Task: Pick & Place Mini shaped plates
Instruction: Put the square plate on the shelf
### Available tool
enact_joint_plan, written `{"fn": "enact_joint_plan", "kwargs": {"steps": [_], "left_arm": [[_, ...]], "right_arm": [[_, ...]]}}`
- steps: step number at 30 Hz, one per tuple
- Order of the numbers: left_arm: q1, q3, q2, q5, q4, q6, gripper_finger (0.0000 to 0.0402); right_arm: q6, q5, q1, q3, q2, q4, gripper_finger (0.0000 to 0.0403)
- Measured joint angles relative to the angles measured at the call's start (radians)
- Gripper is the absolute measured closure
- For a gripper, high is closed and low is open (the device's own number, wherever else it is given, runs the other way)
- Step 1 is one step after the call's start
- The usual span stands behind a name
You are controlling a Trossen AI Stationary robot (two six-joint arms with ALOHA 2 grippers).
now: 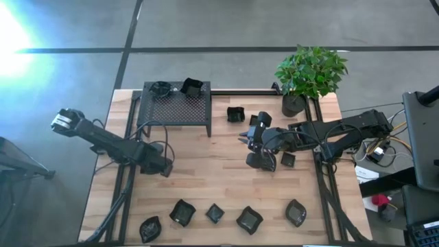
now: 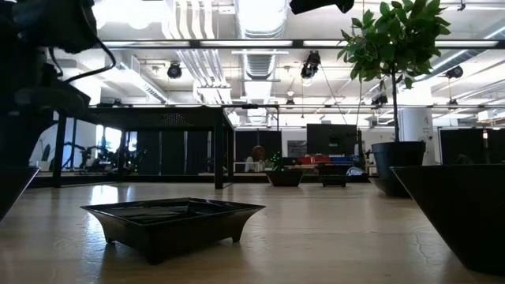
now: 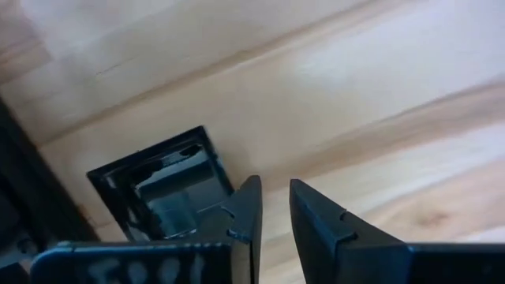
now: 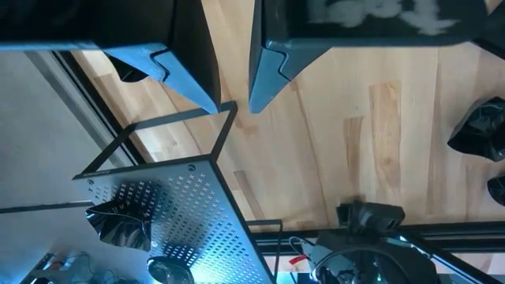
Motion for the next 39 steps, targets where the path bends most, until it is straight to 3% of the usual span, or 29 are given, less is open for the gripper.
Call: {"fn": "enact_joint_plan", "kwargs": {"steps": [7, 18, 33, 39], "left_arm": [[0.000, 0.002, 0.000, -0.004, -0.084, -0.050, 0.0340], [0.000, -0.033, 0.012, -0.003, -0.025, -0.092, 0.0340], [0.000, -0.038, 0.153, 0.044, -0.019, -0.061, 0.0341], [0.000, -0.025, 0.171, 0.045, -0.019, -0.015, 0.0384]], "right_arm": [[0.000, 0.000, 0.000, 0.000, 0.000, 0.000, 0.0339], [-0.018, 0.000, -0.002, 0.000, 0.000, 0.000, 0.0339], [-0.026, 0.000, -0.002, 0.000, 0.000, 0.001, 0.0339], [-0.026, 0.000, -0.002, 0.000, 0.000, 0.002, 0.0339]]}}
